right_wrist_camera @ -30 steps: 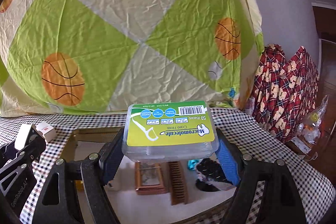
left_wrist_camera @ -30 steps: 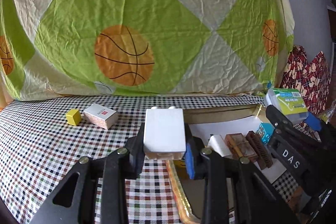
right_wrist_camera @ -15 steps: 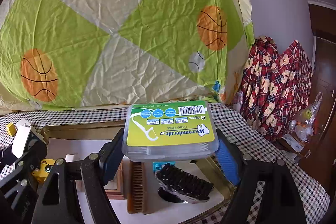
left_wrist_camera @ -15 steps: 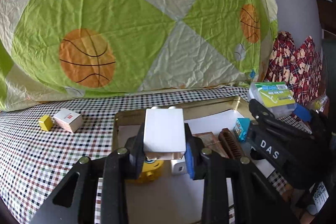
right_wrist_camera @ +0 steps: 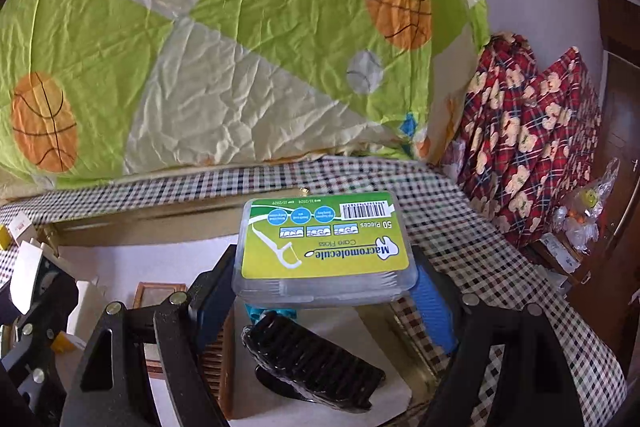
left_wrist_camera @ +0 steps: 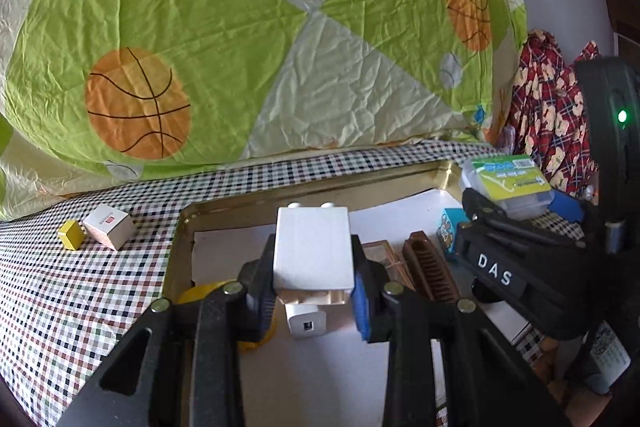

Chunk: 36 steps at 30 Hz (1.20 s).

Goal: Organize rigid objects
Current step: 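Lower the white cube into the tray with the left tool while the right tool holds the floss box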

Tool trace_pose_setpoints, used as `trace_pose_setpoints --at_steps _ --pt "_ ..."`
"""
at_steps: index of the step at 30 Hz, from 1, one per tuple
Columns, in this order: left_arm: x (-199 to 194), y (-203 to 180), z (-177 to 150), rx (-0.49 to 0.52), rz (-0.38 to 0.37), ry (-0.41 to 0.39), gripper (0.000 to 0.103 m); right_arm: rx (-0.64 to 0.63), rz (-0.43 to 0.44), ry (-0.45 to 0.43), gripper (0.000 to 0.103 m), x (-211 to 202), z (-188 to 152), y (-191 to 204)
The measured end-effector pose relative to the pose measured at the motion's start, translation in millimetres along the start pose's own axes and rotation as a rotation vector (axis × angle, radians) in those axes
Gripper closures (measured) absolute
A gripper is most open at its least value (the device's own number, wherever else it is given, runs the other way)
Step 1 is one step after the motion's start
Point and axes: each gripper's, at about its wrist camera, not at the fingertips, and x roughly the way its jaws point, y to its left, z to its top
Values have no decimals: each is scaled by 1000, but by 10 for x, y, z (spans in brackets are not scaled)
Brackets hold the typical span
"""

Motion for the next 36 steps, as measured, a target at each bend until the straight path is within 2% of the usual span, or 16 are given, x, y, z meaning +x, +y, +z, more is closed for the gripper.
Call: trace_pose_setpoints --at_steps 8,20,21,22,23,24,26,28,36 --pt "185 -4 14 -18 21 83 72 14 30 61 21 127 0 -8" --pt "229 -37 4 7 71 109 71 -10 68 82 21 165 11 76" --pt "234 -38 4 9 73 111 68 -13 84 85 21 171 12 92" --pt "231 -37 2 9 76 112 51 -14 108 95 21 183 7 116" --pt "216 -38 0 10 94 107 29 -12 119 99 20 188 7 128" --pt "172 -50 -1 19 117 84 23 -2 134 98 20 182 4 127" --pt "110 -67 -2 39 125 45 1 37 143 76 18 143 -1 72" --pt "81 -67 0 44 103 27 1 66 146 54 11 110 -6 29" --pt "48 62 19 -16 59 12 1 95 131 23 10 63 2 -14"
